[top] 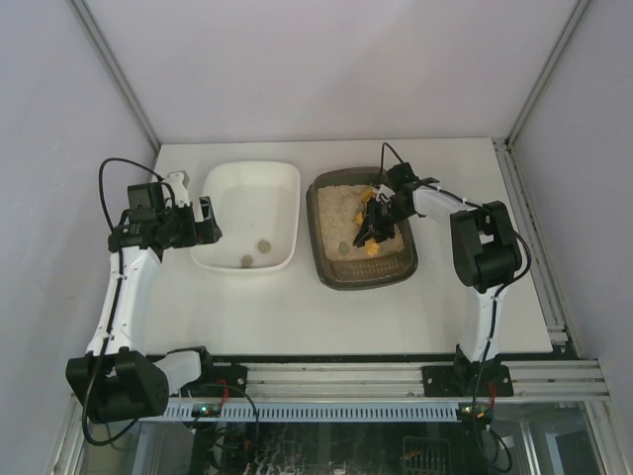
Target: Clean the litter box
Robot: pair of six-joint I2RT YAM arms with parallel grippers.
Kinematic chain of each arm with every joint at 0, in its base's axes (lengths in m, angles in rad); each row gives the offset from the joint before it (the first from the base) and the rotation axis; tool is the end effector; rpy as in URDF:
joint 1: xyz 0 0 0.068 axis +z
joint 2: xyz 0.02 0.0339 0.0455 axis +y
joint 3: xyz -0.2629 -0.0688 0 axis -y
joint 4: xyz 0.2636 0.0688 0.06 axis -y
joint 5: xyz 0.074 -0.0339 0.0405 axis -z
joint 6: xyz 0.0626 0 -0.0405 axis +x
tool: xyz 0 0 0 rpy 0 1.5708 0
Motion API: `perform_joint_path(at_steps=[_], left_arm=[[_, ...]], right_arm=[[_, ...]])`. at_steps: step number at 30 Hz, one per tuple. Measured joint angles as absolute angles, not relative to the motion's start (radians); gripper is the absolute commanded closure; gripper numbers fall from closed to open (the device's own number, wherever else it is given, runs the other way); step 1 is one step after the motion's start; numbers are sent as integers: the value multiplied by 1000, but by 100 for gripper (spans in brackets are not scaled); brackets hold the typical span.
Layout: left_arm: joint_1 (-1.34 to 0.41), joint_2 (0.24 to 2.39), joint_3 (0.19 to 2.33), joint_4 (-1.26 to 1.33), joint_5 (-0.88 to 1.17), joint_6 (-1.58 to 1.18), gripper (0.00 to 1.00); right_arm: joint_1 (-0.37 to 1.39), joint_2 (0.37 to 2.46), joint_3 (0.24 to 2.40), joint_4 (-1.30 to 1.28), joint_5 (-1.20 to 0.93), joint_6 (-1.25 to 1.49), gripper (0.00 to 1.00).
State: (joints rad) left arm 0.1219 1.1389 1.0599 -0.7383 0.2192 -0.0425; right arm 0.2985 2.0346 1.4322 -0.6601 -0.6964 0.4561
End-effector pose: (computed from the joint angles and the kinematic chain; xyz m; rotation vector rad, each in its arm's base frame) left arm 0.2696 0.0193 0.2927 -0.0918 2.3725 -0.2236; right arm 0.3952 0.1636 0.1324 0.0652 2.9036 1.1445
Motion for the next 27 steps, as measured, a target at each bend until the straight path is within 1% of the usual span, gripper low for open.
perform_joint_path(at_steps=[4,9,16,23,27], left_arm=[[122,1139,1060,-739,219,-41,0],[122,1139,1060,-743,212,-38,0],[122,1137,1049,-743,211,-34,0],[122,1137,1027,-751,204,-33,0],[122,1136,1027,-751,193,-33,0]], right_arm=[[294,1988,1357,-601,-697,479,100],[292,1866,1236,-580,-688,519,100],[292,1729,1173,-569,-681,534,100],[332,1679,1124,-560,-574,477,100],[361,1642,1023,-463,-603,469,100]])
